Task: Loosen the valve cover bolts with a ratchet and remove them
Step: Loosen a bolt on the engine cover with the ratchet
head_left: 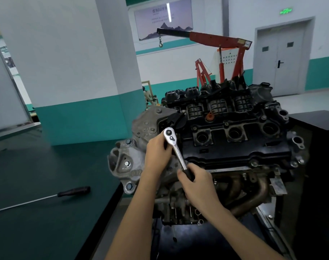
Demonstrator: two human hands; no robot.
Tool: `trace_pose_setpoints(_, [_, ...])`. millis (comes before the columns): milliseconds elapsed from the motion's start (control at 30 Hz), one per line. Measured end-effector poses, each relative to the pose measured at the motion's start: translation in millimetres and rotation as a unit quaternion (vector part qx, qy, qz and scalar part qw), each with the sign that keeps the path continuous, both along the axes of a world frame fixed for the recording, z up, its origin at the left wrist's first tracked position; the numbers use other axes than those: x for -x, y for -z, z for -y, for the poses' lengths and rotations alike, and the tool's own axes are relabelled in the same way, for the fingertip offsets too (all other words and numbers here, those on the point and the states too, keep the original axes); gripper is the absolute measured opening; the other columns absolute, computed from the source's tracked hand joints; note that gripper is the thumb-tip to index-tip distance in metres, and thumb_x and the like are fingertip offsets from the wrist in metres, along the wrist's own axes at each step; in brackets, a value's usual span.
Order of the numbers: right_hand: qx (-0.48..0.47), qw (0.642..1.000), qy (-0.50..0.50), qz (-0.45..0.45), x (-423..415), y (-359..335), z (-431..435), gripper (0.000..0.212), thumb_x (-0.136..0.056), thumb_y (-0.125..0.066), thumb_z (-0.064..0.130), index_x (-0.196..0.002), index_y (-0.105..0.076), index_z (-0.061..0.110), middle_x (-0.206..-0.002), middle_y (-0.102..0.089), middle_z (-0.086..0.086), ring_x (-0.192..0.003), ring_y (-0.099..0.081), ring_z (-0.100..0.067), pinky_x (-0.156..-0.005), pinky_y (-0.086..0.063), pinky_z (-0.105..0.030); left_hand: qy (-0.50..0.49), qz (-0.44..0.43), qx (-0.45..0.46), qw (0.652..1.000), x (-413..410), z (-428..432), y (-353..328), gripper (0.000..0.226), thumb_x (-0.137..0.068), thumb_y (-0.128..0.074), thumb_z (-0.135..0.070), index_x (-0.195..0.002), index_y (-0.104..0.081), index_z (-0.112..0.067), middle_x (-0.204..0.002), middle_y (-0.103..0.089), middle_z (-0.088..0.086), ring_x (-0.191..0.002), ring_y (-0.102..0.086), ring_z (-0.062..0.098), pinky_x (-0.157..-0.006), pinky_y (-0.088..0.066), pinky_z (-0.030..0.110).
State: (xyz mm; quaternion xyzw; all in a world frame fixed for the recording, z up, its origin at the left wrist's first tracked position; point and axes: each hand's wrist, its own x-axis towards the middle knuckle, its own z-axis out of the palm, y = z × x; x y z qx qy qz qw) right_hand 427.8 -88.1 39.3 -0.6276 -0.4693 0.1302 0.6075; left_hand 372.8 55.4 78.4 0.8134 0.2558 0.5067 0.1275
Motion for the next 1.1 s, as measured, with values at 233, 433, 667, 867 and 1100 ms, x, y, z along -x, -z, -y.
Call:
trace_pose_setpoints(233, [-0.014,0.997,-0.039,-0.062,-7,-9,12,0.026,-0.091,-0.06,0.022,-0.071,-0.05,0.007,-0.051,-0.041,0.0,-0.04,-0.035,-0.013,-0.044,-0.03,-0.031,0.001,-0.019,-0.054,0.998,0,3,-4,0.012,-0.086,-0.066,-0.011,-0.097,-0.064,-0.016,-0.07,-0.054,-0.023,-0.062,-0.05,-0.002,-0.059,-0.033,0.007])
trace_pose_setpoints(433, [-0.032,0.997,-0.062,-0.035,-5,-27,38,0.027,-0.092,-0.06,0.02,-0.07,-0.051,0.007,-0.049,-0.042,0.001,-0.037,-0.035,-0.007,-0.039,-0.03,-0.023,0.007,-0.017,-0.048,0.999,0,1,-2,0.012,-0.087,-0.067,-0.017,-0.099,-0.063,-0.02,-0.072,-0.055,-0.027,-0.067,-0.054,-0.005,-0.063,-0.037,0.007])
trace_pose_setpoints(667, [-0.058,0.983,-0.129,-0.119,-3,-56,75,0.029,-0.094,-0.058,0.014,-0.069,-0.044,0.007,-0.046,-0.037,-0.002,-0.031,-0.029,-0.01,-0.031,-0.025,-0.018,0.03,-0.006,-0.035,0.999,1,-1,-5,0.021,-0.091,-0.067,-0.018,-0.111,-0.063,-0.019,-0.096,-0.068,-0.014,-0.087,-0.061,-0.004,-0.078,-0.041,0.006])
trace_pose_setpoints(867, [-0.089,0.966,-0.186,-0.157,1,-77,100,0.036,-0.092,-0.06,0.03,-0.062,-0.047,0.017,-0.046,-0.037,-0.003,-0.03,-0.027,-0.014,-0.031,-0.025,-0.016,0.066,0.042,0.017,0.997,6,17,-27,0.007,-0.098,-0.055,-0.014,-0.105,-0.058,-0.016,-0.09,-0.064,-0.006,-0.081,-0.059,0.005,-0.073,-0.047,0.023])
trace_pose_setpoints(1100, [-0.073,0.88,-0.357,-0.303,28,-88,104,0.036,-0.087,-0.054,0.036,-0.062,-0.044,0.011,-0.043,-0.031,-0.003,-0.025,-0.023,-0.009,-0.03,-0.026,-0.011,-0.054,0.062,-0.116,0.99,106,41,-65,0.019,-0.091,-0.056,-0.036,-0.083,-0.058,-0.019,-0.07,-0.052,-0.014,-0.064,-0.047,0.004,-0.06,-0.038,0.021])
